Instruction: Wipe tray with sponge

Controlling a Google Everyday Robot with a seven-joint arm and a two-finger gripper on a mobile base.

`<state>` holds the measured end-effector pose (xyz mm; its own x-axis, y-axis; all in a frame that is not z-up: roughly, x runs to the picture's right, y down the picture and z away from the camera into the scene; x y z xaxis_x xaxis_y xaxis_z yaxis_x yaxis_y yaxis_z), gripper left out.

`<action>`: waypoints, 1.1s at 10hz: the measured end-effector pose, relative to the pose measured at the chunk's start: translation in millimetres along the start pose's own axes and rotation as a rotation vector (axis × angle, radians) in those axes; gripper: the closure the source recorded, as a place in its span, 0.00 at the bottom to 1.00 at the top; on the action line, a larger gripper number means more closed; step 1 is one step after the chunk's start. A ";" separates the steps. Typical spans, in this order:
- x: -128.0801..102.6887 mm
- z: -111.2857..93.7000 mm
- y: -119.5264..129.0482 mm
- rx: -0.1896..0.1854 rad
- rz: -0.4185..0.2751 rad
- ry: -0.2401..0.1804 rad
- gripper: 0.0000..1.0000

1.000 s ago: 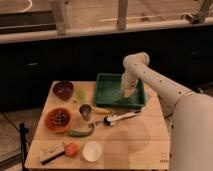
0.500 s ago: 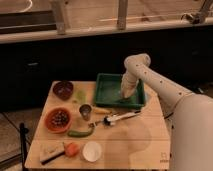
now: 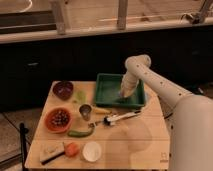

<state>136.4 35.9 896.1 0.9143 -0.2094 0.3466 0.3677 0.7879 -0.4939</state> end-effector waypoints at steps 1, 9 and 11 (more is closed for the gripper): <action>0.3 1.3 -0.3 0.000 -0.005 -0.004 0.97; 2.2 8.0 -2.9 0.002 -0.028 -0.022 0.97; 3.0 9.7 -3.7 0.003 -0.033 -0.027 0.97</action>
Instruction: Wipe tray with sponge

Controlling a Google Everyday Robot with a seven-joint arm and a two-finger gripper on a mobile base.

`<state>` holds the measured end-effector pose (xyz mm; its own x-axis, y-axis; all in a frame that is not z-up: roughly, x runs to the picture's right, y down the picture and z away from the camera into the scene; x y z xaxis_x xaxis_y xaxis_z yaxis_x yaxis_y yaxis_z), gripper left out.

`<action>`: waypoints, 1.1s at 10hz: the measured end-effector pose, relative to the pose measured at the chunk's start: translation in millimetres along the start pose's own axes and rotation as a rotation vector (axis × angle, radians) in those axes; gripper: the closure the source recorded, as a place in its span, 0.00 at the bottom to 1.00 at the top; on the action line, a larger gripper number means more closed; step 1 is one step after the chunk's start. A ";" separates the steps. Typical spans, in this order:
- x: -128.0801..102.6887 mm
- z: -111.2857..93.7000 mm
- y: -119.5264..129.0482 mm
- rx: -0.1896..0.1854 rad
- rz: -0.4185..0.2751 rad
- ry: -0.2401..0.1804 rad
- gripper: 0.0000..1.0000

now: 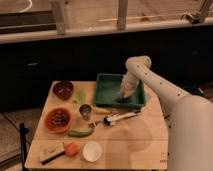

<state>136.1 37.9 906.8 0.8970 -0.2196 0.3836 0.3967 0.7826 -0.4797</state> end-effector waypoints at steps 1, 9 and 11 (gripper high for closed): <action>0.0 0.5 -0.7 0.001 -0.003 -0.001 0.97; 1.3 5.2 -2.9 0.002 -0.027 -0.014 0.97; 1.6 6.4 -2.9 0.002 -0.034 -0.018 0.97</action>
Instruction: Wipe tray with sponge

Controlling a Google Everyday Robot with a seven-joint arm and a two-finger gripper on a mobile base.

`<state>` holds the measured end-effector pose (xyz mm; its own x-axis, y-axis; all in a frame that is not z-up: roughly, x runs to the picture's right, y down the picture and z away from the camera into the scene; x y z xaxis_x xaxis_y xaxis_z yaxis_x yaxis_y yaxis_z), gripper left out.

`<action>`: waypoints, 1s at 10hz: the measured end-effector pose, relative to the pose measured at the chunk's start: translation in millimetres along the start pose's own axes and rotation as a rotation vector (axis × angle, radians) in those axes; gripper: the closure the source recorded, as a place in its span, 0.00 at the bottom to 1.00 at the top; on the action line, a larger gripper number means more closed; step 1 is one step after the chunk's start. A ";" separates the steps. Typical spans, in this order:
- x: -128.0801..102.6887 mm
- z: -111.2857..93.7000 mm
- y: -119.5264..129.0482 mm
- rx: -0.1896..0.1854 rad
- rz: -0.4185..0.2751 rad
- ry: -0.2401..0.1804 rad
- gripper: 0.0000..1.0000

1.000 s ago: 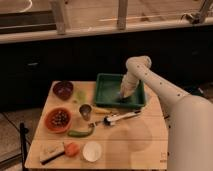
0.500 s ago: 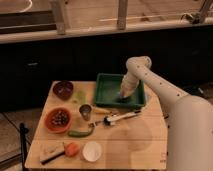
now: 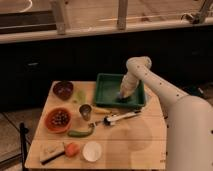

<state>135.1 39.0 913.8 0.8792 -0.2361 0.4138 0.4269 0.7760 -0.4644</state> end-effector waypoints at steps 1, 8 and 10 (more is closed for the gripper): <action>0.0 0.7 0.1 -0.001 -0.003 -0.001 0.97; -0.5 3.7 -0.4 -0.002 -0.029 -0.009 0.97; -0.7 4.5 -0.7 -0.002 -0.038 -0.011 0.97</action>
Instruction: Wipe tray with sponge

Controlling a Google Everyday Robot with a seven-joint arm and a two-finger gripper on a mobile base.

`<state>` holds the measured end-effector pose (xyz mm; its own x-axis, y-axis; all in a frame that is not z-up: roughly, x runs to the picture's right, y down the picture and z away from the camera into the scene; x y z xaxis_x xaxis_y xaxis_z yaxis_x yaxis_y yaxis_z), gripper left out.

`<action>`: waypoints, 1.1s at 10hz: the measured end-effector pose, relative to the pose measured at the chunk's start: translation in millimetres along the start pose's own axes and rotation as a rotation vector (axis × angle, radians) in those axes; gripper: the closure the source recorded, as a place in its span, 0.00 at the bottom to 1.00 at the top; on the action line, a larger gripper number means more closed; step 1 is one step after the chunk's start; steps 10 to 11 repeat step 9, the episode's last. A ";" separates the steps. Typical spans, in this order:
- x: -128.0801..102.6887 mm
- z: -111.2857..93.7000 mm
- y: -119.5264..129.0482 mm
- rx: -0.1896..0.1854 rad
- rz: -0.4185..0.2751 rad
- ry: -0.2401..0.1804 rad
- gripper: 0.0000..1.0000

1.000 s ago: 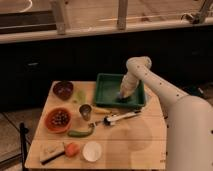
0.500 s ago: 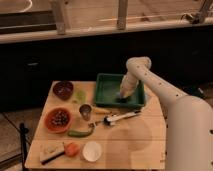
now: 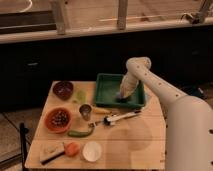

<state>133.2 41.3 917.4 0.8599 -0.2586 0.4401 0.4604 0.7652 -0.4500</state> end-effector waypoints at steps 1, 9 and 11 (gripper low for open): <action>-0.1 0.7 0.2 -0.001 -0.004 -0.001 0.97; -0.9 3.5 1.5 -0.005 -0.037 -0.005 0.97; -0.9 3.5 1.5 -0.005 -0.037 -0.005 0.97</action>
